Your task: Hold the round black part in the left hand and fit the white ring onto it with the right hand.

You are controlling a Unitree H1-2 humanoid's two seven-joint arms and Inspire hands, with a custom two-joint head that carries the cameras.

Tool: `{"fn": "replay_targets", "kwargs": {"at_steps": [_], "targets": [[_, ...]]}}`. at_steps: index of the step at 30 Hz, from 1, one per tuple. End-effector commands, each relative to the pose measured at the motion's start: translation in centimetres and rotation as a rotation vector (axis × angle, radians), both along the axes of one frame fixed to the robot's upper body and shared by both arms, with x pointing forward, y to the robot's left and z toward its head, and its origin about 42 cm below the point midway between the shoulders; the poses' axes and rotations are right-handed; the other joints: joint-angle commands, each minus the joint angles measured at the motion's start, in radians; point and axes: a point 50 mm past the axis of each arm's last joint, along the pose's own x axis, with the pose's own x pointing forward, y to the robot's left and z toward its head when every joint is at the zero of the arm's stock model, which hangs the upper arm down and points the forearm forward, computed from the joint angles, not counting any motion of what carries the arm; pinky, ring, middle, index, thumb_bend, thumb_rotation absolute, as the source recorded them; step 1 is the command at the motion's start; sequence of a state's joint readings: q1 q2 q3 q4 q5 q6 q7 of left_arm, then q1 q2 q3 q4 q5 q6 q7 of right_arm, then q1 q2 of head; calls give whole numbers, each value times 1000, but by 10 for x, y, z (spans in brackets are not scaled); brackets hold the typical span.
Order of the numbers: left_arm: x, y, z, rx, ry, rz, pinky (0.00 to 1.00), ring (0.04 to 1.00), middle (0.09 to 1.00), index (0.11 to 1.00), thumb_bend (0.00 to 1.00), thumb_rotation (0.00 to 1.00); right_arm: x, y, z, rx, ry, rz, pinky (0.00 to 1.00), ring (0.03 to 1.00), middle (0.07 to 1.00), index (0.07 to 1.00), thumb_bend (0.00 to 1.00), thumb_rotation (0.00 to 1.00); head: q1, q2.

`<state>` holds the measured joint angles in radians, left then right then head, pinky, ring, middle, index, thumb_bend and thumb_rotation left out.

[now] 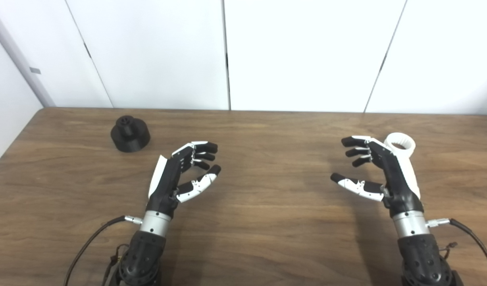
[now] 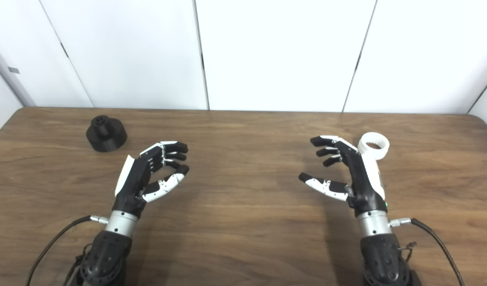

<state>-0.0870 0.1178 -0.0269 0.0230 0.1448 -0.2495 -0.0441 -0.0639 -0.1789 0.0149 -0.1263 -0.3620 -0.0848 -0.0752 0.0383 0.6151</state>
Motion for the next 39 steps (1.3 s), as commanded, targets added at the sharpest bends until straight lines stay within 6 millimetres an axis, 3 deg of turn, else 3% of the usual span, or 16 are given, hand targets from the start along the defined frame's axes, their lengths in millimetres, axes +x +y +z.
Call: {"fn": "replay_targets", "kwargs": {"at_steps": [1,15,27,31,35,39], "targets": [[8,-2,17,-7,-71,-13,576,673,709,663,496,172,6,5,18,2,-82,25,524,642,705,680,555,79,1,3],[9,-1,16,0,-71,-13,572,665,707,659,503,176,6,5,19,2,-84,29,515,632,701,678,553,70,9,3],[10,-18,11,-23,-58,-15,571,665,700,657,520,162,6,-16,14,3,-71,33,518,639,708,683,544,45,210,-28],[10,-23,7,-27,-47,-24,582,674,700,670,546,228,5,-23,11,8,-55,27,515,635,713,686,541,65,240,-36],[10,-26,5,-35,-41,-35,585,682,701,670,536,197,5,-27,9,15,-45,22,531,642,709,691,546,120,255,-40],[11,-27,4,-31,-46,-41,576,676,700,671,545,214,5,-29,9,14,-35,23,540,649,714,691,550,99,260,-40]]}}
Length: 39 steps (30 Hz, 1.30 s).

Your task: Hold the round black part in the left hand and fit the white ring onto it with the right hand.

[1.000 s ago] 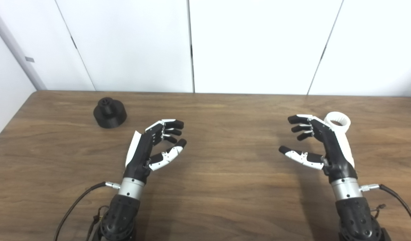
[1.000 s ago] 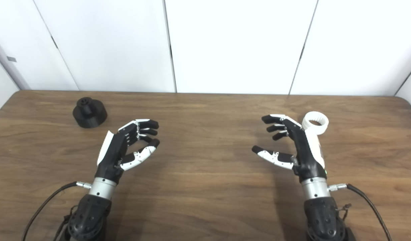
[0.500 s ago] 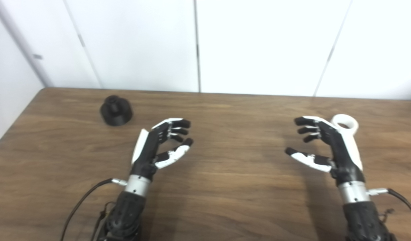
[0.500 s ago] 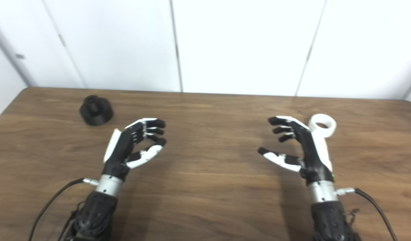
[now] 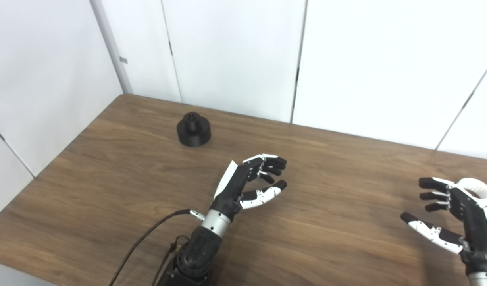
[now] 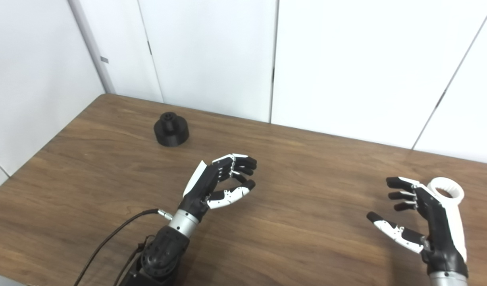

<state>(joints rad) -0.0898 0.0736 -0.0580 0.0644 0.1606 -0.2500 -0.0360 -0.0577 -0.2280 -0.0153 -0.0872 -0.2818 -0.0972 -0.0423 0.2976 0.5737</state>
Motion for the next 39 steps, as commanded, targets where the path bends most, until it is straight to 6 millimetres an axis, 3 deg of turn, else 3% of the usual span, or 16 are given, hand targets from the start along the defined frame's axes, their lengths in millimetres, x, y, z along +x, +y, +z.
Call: {"fn": "replay_targets", "kwargs": {"at_steps": [1,12,18,24,31,35,39], "targets": [[10,-5,16,-7,-87,-17,567,672,700,669,546,218,5,-5,16,-8,-79,18,538,648,715,692,548,98,1,1],[12,-4,19,-3,-94,4,579,678,703,665,552,219,6,-7,15,-7,-63,16,527,636,711,692,547,107,10,-5],[15,-4,24,51,-126,56,577,717,715,627,579,130,9,-8,13,-11,-61,14,515,625,709,688,557,108,20,-14],[20,1,37,114,-163,70,534,695,712,621,587,68,12,-11,12,-1,-72,27,514,628,709,682,559,68,27,-19],[22,17,56,256,-117,136,661,760,747,638,631,114,15,-15,9,-6,-71,26,520,629,708,687,561,96,36,-25],[24,26,65,300,-119,153,659,769,756,637,664,117,15,-18,8,-4,-70,27,517,627,705,687,560,98,44,-27],[26,32,73,312,-121,179,719,809,782,640,664,111,15,-19,7,-1,-73,30,516,625,704,684,563,88,46,-27]]}}
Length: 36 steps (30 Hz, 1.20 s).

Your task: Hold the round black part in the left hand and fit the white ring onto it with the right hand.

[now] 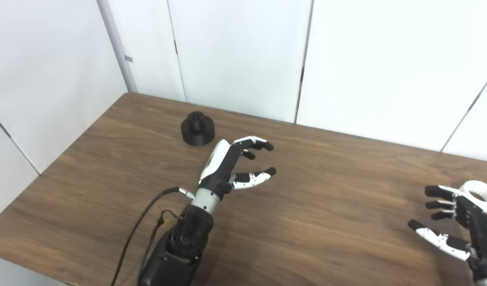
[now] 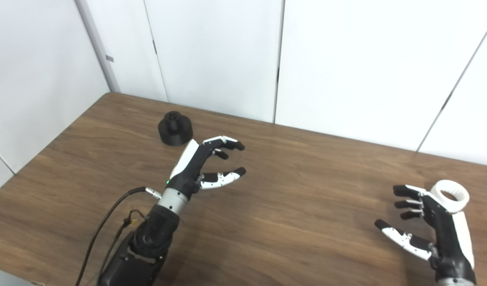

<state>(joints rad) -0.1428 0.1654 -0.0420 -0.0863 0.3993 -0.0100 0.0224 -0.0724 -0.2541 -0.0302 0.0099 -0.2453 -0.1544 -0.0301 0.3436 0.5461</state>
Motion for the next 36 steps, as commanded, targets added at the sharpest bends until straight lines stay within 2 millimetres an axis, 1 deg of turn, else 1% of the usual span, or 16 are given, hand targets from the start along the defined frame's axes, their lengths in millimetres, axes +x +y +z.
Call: {"fn": "replay_targets", "kwargs": {"at_steps": [1,4,9,11,17,18,21,22,25,26,28,32,34,36], "targets": [[12,2,30,37,-102,5,725,818,792,643,658,119,9,-5,21,-5,-105,25,517,625,704,686,565,93,0,0],[15,9,37,91,-123,34,748,853,817,652,649,131,9,-5,21,1,-105,26,512,616,696,684,568,64,1,1],[22,19,47,146,-156,78,736,870,832,651,655,128,10,-7,20,-1,-107,24,513,618,697,681,574,51,3,-1],[25,23,50,140,-156,88,738,858,833,656,656,143,10,-8,20,-5,-108,26,511,616,696,683,573,50,4,-2],[32,38,60,155,-176,126,709,825,822,651,675,116,13,-9,18,-10,-107,34,504,604,695,686,571,56,13,-5],[33,41,63,159,-174,133,706,826,824,652,679,122,13,-9,18,-10,-108,35,503,602,694,683,572,52,15,-5],[35,49,71,170,-170,158,708,837,834,658,705,195,13,-9,18,-6,-105,36,505,605,694,683,573,46,16,-5],[35,51,73,176,-170,165,723,845,835,660,724,247,13,-9,18,-4,-105,36,507,605,695,683,573,40,16,-5],[37,60,80,249,-188,201,730,853,836,668,753,328,13,-10,17,-1,-102,37,506,605,692,685,573,41,17,-5],[38,63,83,268,-188,208,733,856,837,670,757,336,13,-9,18,-3,-100,37,506,605,692,685,573,42,17,-5],[40,67,86,287,-182,220,769,900,867,680,762,329,13,-9,18,-2,-99,36,507,605,694,686,575,64,17,-5],[45,75,87,291,-179,243,871,987,921,697,771,287,13,-10,17,-1,-98,33,510,606,693,685,576,58,18,-3],[47,78,88,299,-182,256,894,997,931,701,785,293,13,-10,17,-2,-98,33,508,606,692,684,575,58,18,-3],[50,82,88,318,-181,273,895,1000,938,707,811,314,13,-10,17,1,-97,35,503,605,693,685,573,60,18,-3]]}}
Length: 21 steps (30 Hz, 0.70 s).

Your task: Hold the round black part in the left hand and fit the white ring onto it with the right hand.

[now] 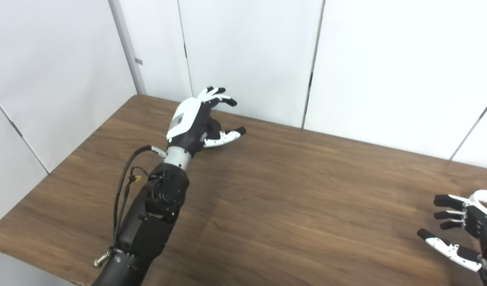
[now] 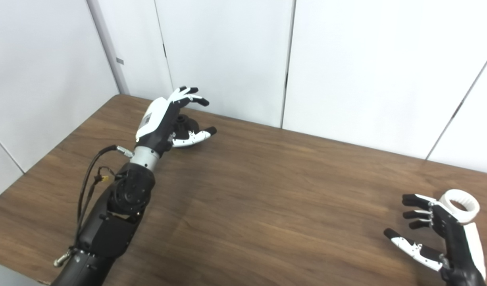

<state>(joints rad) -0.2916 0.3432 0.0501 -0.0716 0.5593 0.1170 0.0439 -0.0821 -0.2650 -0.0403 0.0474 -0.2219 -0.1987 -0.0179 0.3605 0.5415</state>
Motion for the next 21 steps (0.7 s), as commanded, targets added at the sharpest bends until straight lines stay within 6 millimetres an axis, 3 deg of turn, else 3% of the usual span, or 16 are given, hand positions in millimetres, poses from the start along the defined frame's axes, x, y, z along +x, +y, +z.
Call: {"fn": "replay_targets", "kwargs": {"at_steps": [1,13,21], "targets": [[11,9,27,53,-84,43,894,1000,939,709,817,321,10,-3,20,-3,-87,21,503,604,693,686,573,61,1,1],[22,31,35,163,-34,146,872,997,945,745,944,454,10,-2,22,3,-84,22,506,600,690,684,573,54,7,3],[30,45,37,235,25,241,924,1000,968,782,1000,490,11,-3,20,0,-86,21,502,599,692,683,578,66,7,3]]}}
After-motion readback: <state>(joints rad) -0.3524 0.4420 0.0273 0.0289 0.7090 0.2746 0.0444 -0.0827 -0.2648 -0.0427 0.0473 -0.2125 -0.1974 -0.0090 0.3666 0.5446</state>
